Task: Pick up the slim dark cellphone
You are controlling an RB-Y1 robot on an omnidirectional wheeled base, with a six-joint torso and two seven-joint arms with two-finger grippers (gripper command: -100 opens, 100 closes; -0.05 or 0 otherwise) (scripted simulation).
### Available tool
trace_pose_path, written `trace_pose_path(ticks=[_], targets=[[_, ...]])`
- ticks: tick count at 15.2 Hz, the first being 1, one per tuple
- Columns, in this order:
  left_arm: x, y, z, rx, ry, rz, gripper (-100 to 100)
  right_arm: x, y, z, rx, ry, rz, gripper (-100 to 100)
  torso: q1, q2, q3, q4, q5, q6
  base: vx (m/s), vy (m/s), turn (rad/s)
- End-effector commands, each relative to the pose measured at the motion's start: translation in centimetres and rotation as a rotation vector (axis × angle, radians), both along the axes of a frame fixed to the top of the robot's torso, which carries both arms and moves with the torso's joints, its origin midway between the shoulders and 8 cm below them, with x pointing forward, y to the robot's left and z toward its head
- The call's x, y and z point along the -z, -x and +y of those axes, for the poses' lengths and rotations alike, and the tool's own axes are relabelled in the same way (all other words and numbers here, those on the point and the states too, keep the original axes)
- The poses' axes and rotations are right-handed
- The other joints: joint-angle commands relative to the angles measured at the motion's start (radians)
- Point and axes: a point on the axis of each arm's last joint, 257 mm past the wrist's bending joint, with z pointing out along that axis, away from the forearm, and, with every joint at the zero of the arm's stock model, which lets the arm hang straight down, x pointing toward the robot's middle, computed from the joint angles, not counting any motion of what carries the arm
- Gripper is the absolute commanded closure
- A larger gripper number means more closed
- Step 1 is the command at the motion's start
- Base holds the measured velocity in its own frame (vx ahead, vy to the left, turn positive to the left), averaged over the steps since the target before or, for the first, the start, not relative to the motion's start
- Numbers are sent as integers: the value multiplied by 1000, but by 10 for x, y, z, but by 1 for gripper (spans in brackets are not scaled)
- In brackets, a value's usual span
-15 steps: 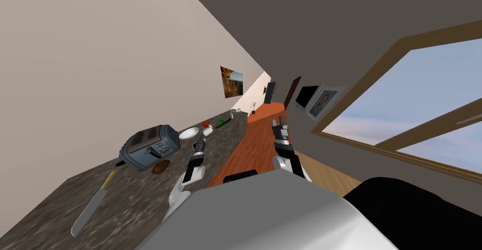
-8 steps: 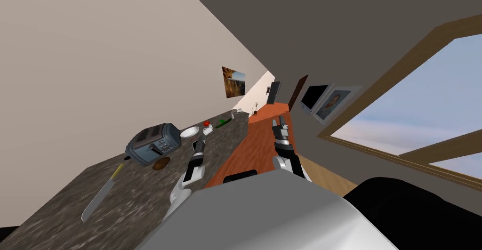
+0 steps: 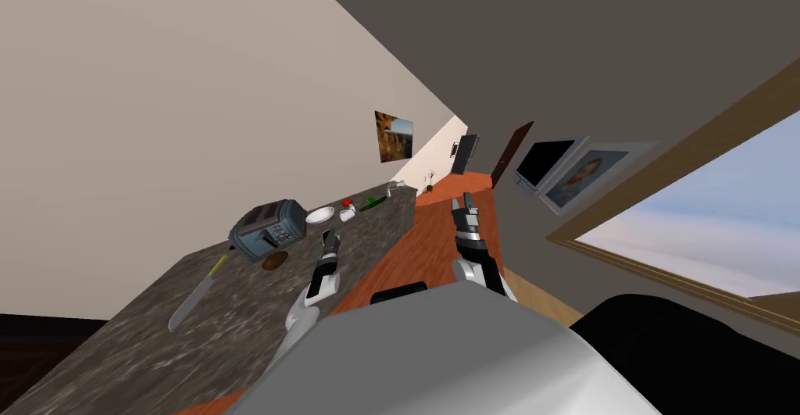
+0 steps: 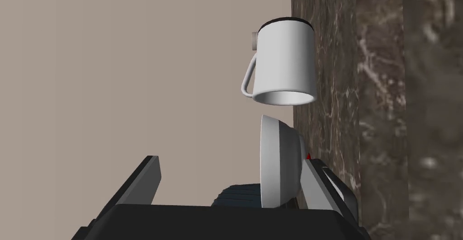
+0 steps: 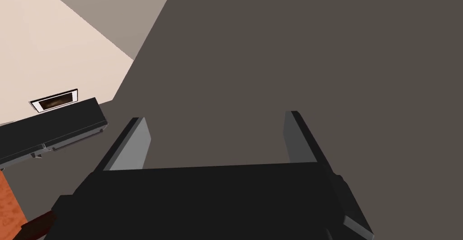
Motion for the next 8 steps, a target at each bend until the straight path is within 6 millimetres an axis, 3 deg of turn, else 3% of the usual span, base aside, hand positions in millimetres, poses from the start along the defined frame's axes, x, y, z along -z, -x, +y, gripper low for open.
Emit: trace_pose_path(ticks=[1, 5, 8], targets=[[12, 1, 6, -14, 14, 22, -100, 0, 0, 0, 0, 0, 0, 0, 0, 0, 0, 0, 0, 0, 28, -94, 182], [28, -2, 18, -41, 43, 51, -100, 0, 0, 0, 0, 0, 0, 0, 0, -1, -1, 0, 0, 0, 27, -102, 177], [36, -2, 23, -55, 57, 63, -100, 0, 0, 0, 0, 0, 0, 0, 2, -1, 0, 0, 0, 0, 21, -62, 80]])
